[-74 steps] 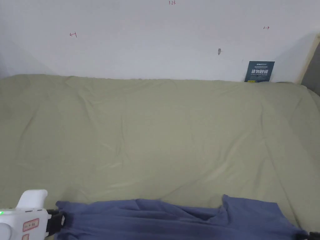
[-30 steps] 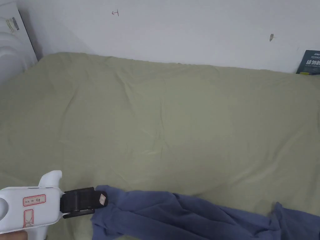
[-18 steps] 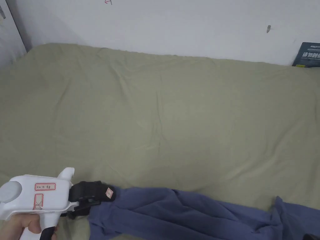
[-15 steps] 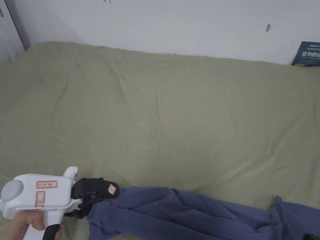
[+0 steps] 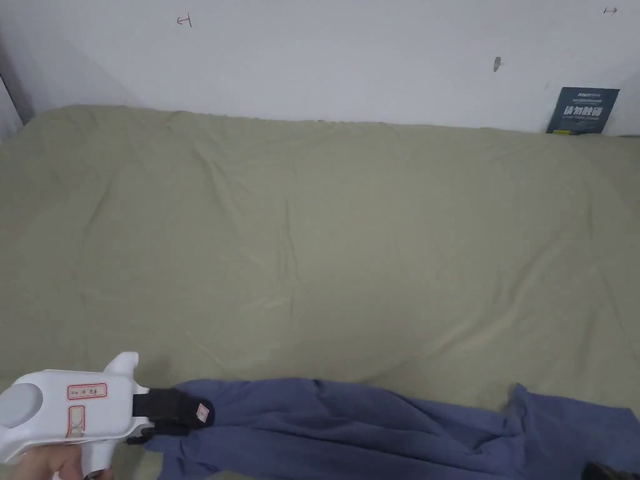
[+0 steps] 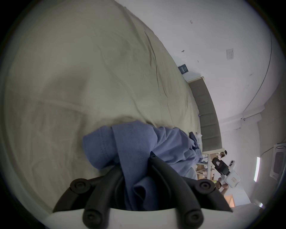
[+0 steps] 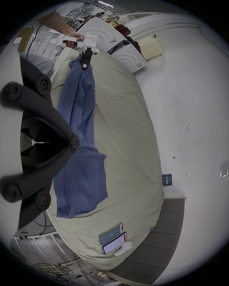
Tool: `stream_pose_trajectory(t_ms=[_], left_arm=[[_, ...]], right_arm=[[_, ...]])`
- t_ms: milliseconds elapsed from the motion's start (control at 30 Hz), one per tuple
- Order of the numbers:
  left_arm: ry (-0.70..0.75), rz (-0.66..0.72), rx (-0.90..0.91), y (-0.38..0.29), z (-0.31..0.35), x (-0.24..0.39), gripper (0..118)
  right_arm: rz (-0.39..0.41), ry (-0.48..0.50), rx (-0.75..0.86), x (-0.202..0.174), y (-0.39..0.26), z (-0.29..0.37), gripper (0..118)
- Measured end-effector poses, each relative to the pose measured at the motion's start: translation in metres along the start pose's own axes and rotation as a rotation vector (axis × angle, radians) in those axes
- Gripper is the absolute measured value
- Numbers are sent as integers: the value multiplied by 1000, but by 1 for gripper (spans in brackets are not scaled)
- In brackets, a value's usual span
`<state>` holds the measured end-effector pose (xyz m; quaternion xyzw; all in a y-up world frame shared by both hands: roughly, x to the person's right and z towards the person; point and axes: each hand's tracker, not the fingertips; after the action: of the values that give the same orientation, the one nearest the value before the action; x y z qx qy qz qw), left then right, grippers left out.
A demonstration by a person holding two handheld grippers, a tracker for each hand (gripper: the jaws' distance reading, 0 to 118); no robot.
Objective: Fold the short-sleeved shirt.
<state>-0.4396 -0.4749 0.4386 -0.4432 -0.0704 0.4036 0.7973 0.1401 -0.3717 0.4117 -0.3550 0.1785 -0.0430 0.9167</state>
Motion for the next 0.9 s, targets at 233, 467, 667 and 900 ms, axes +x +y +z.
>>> stream_pose_trajectory(t_ms=[233, 467, 667, 900], left_arm=[[11, 5, 59, 8, 45, 9, 6], [179, -31, 145, 12, 104, 25, 6], [396, -222, 153, -7, 87, 116, 6], [422, -429, 95, -37, 19, 205, 6]], right_arm=[[-16, -5, 29, 11, 6, 10, 0], [-23, 14, 54, 15, 11, 12, 0], [-17, 31, 49, 13, 9, 16, 0], [4, 23, 50, 16, 2, 25, 0]])
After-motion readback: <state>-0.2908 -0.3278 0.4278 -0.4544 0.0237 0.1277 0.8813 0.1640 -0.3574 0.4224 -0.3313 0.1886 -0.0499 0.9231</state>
